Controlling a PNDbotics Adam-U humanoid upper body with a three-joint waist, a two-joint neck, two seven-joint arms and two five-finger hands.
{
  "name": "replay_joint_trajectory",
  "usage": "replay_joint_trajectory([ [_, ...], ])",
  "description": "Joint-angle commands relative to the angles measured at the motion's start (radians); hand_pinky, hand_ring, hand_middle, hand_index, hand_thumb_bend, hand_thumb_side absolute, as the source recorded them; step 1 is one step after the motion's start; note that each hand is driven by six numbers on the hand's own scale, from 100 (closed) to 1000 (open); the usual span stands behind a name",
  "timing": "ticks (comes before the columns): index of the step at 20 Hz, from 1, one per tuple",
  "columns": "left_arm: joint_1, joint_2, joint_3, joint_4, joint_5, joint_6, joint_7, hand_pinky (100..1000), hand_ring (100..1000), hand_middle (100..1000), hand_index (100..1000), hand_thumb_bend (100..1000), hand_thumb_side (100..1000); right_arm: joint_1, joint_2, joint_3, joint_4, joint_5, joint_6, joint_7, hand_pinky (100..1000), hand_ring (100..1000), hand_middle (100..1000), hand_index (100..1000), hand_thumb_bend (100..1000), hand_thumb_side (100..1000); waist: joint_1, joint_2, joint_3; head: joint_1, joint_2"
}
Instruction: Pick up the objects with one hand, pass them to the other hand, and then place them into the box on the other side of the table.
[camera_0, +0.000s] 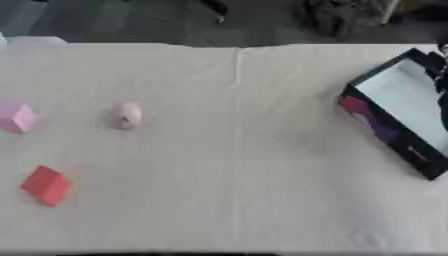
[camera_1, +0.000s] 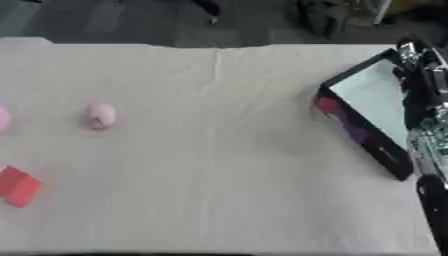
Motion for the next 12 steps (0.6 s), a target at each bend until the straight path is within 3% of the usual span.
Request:
replay_joint_trajectory([
  [1,-0.065,0.086,-0.034,0.092,-0.115,0.006,-0.14,810,700,693,871,681,453,-0.018,-0.037,0.0,-0.013,0.006,-0.001,0.006,1000,992,996,973,100,680,0.004,-0.021,0.0,0.024,0.008],
  [8,-0.202,0.074,-0.065,0.274,-0.359,-0.04,-0.413,818,766,746,871,707,416,-0.015,-0.042,0.003,-0.01,0.007,0.001,0.01,1000,992,996,973,100,679,0.003,-0.02,0.004,0.075,0.005],
  [12,-0.265,0.051,-0.059,0.36,-0.467,-0.026,-0.478,825,782,753,865,719,402,-0.014,-0.043,0.004,-0.009,0.008,0.001,0.011,1000,992,994,972,100,680,0.003,-0.02,0.008,0.078,0.005],
])
